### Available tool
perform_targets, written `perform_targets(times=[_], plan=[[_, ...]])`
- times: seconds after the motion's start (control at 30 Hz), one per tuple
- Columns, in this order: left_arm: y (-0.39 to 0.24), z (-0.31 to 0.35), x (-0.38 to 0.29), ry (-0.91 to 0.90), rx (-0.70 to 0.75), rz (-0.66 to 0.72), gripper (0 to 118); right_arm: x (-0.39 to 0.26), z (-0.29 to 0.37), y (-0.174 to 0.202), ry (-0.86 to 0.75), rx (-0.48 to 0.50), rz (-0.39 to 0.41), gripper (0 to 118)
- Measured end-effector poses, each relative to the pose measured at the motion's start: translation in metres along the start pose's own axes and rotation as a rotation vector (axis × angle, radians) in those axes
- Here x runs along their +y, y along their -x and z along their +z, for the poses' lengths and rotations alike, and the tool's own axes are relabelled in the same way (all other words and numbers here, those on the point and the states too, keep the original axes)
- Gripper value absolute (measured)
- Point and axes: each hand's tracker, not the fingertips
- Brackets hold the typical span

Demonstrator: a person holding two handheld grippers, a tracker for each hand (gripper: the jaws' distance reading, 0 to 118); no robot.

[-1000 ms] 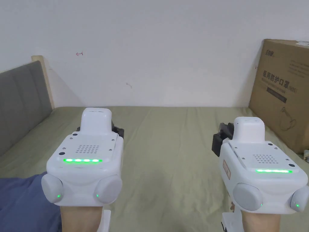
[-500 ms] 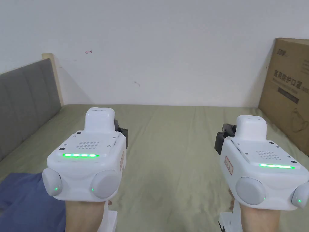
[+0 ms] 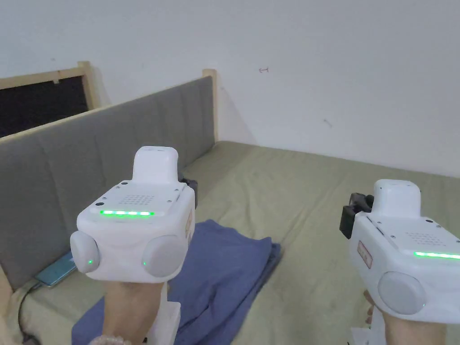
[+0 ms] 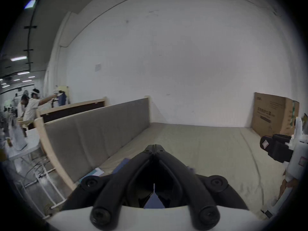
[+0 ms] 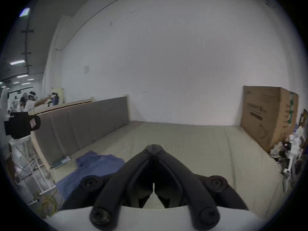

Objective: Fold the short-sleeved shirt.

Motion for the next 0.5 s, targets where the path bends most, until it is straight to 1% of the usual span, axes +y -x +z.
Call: perform_targets(times=[0.17, 0.27, 0.37, 0.43, 0.5], plan=[[0.036, 0.001, -0.009, 0.052, 0.076, 0.026, 0, -0.005, -0.016, 0.041, 0.028, 0.089, 0.031, 1], [0.044, -0.004, -0.015, 0.082, 0.095, 0.007, 0, -0.010, -0.023, 0.055, 0.052, 0.126, 0.030, 1], [0.044, -0.016, -0.025, 0.142, 0.080, 0.003, 0, -0.017, -0.028, 0.063, 0.078, 0.141, 0.028, 1], [0.045, -0.034, -0.038, 0.207, 0.019, 0.056, 0, -0.024, -0.033, 0.065, 0.112, 0.152, 0.026, 1], [0.043, -0.053, -0.051, 0.313, -0.010, 0.092, 0, -0.032, -0.039, 0.064, 0.168, 0.170, 0.033, 1]])
